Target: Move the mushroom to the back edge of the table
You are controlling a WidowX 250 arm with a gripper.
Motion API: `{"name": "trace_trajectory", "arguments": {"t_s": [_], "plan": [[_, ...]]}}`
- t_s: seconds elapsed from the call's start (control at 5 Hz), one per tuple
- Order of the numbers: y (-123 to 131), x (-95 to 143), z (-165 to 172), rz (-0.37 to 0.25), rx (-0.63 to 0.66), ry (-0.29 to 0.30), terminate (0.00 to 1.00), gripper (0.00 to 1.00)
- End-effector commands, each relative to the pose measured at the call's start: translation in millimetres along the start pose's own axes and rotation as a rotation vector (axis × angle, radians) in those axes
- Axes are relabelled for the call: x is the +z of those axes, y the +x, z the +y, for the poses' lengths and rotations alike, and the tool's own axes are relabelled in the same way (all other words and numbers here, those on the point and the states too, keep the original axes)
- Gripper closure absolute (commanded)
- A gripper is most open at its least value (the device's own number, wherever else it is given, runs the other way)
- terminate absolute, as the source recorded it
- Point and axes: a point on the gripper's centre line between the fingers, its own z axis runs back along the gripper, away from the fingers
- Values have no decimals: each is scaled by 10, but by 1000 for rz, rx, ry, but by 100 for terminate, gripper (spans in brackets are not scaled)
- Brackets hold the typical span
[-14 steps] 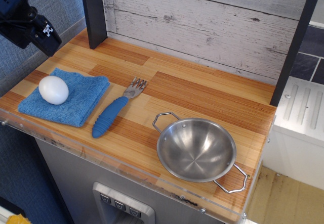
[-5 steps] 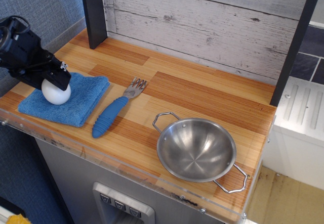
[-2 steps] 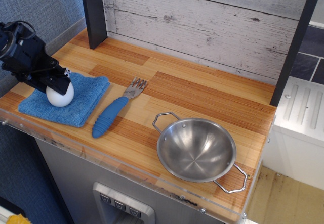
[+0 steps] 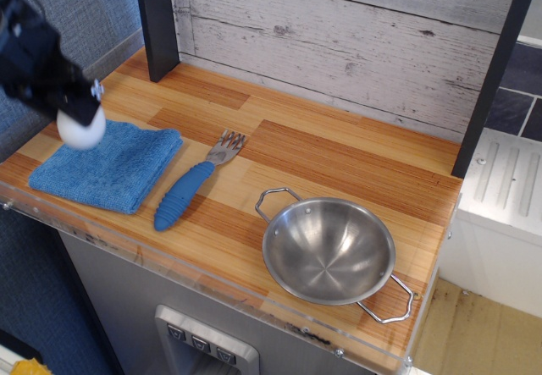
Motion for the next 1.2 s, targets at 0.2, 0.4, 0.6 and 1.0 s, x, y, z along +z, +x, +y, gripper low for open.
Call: {"name": "trace_trajectory", "arguments": {"t_s": [0.2,0.4,0.6,1.0], "plan": [[538,232,-700,-113,-404,-18,0,100],[699,117,-986,-130,-540,-36,0,100],[814,-13,-1229,-124,-622,-65,0,100],[1019,-402,-1694,-40,-927,-122,0,100]]}}
